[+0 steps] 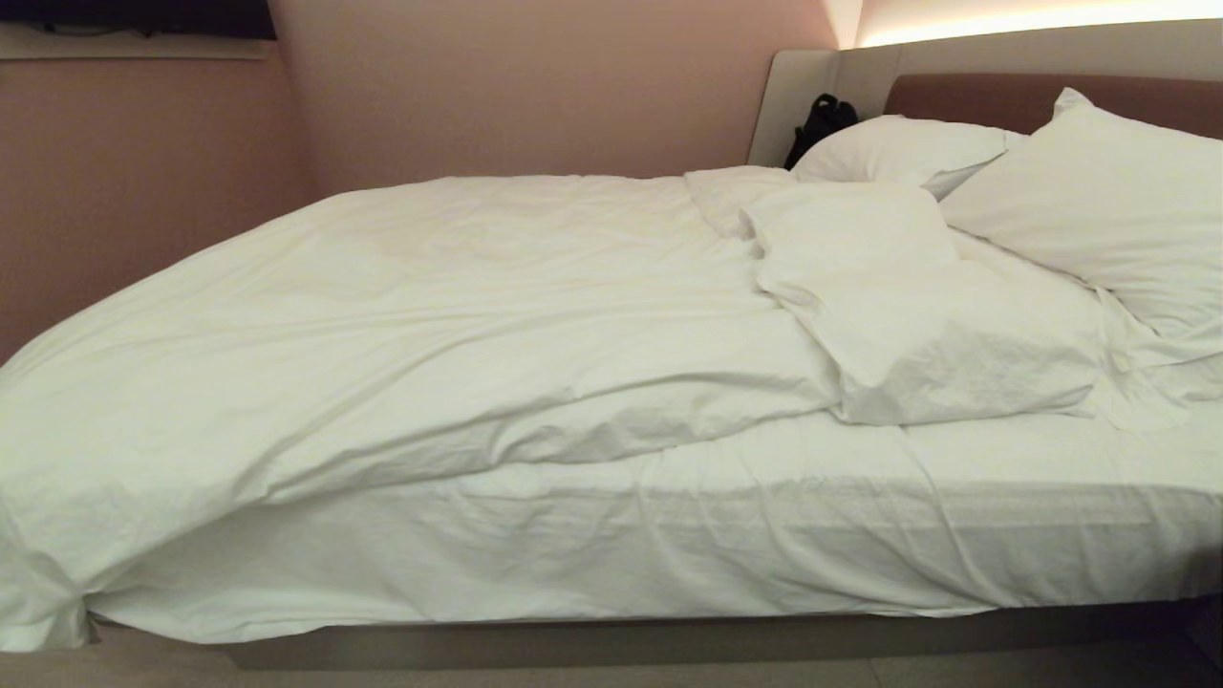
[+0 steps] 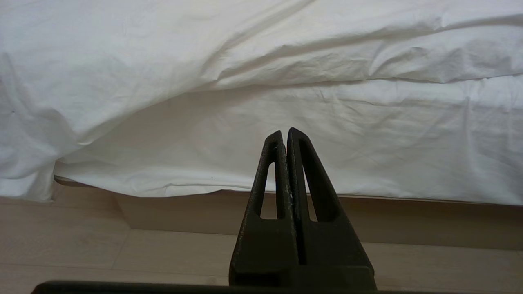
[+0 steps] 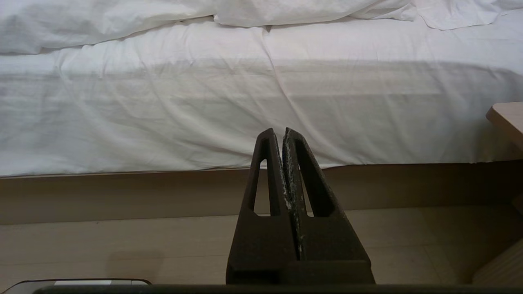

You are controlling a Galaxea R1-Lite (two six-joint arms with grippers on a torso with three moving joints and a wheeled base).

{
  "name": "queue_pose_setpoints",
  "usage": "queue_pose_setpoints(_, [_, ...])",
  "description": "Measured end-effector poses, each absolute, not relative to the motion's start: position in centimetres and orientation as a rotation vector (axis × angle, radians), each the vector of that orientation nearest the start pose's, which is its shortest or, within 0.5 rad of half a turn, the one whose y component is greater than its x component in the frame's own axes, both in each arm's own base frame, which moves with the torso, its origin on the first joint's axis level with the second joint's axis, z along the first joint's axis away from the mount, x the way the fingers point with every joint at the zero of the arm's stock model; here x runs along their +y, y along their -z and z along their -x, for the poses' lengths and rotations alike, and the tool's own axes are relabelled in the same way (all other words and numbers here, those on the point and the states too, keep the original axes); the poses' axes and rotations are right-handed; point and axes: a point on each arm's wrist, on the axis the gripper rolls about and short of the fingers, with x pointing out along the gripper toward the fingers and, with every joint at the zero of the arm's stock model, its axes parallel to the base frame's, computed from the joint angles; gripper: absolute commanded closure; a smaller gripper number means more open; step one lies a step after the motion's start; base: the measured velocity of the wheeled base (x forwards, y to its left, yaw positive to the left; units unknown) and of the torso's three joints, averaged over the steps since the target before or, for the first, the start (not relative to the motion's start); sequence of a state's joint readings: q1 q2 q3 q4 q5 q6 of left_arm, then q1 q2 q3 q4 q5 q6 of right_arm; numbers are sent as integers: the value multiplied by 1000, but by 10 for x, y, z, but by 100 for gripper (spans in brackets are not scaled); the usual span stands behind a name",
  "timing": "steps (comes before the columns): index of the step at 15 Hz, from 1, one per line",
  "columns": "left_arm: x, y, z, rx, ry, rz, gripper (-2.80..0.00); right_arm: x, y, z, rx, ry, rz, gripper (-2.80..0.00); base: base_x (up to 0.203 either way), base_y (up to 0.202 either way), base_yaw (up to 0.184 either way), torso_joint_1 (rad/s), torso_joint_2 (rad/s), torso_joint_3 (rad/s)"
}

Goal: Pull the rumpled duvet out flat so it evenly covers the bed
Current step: Hold the folded corner of the quilt

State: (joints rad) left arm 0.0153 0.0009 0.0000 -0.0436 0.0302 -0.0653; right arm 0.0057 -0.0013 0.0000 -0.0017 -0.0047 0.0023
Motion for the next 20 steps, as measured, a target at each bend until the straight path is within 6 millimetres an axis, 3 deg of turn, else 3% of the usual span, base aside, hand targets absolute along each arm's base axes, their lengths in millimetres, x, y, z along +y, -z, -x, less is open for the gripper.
queue_pose_setpoints(20, [0,-83,23,-75,-46,64,0,0,-76,23,-3,0,-3,0,0,-10,1,1,0,0])
